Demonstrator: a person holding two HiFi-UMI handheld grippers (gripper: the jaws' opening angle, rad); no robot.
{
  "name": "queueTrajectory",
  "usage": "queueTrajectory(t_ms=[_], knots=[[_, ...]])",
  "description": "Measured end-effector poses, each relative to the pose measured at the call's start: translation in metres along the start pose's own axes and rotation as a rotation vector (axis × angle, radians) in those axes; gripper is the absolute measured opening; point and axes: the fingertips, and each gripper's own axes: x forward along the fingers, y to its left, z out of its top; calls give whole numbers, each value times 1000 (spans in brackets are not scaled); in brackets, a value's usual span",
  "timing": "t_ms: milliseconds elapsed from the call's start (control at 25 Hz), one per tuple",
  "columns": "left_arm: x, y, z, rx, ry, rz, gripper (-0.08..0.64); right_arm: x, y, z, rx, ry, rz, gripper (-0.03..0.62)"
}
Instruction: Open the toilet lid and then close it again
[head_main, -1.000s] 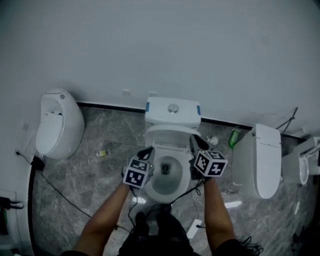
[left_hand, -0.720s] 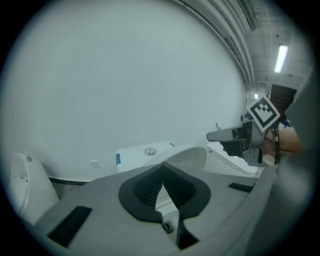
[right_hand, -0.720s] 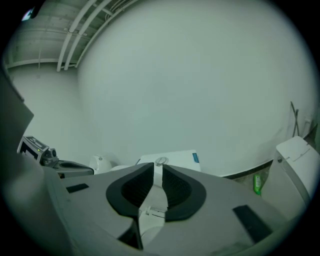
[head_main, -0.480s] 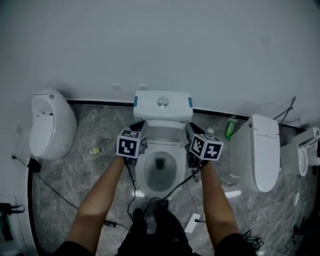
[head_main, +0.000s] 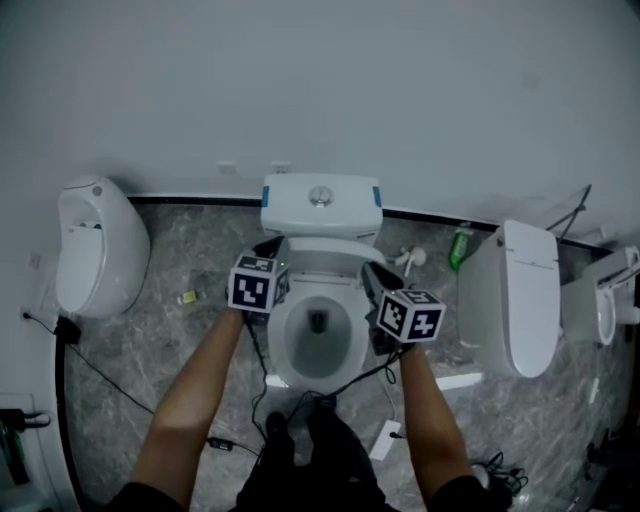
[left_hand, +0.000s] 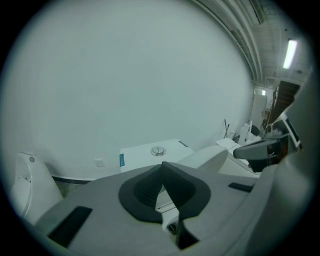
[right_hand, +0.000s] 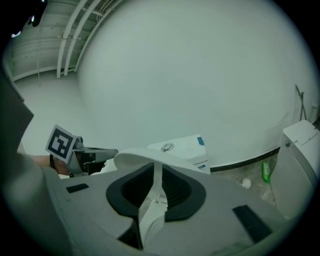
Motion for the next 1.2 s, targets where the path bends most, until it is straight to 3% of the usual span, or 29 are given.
queueTrajectory(t_ms=[240,760,1200], knots=[[-13,-9,-14,0,4,-19,8,6,6,-36,26,55,-11,43],[-51,-30,-66,8,56,-59,8,-20,19,-70,69,18,-37,43],[-78,-45,-119,4,122,-86,8,-31,19,-89,50,13,-73,43]])
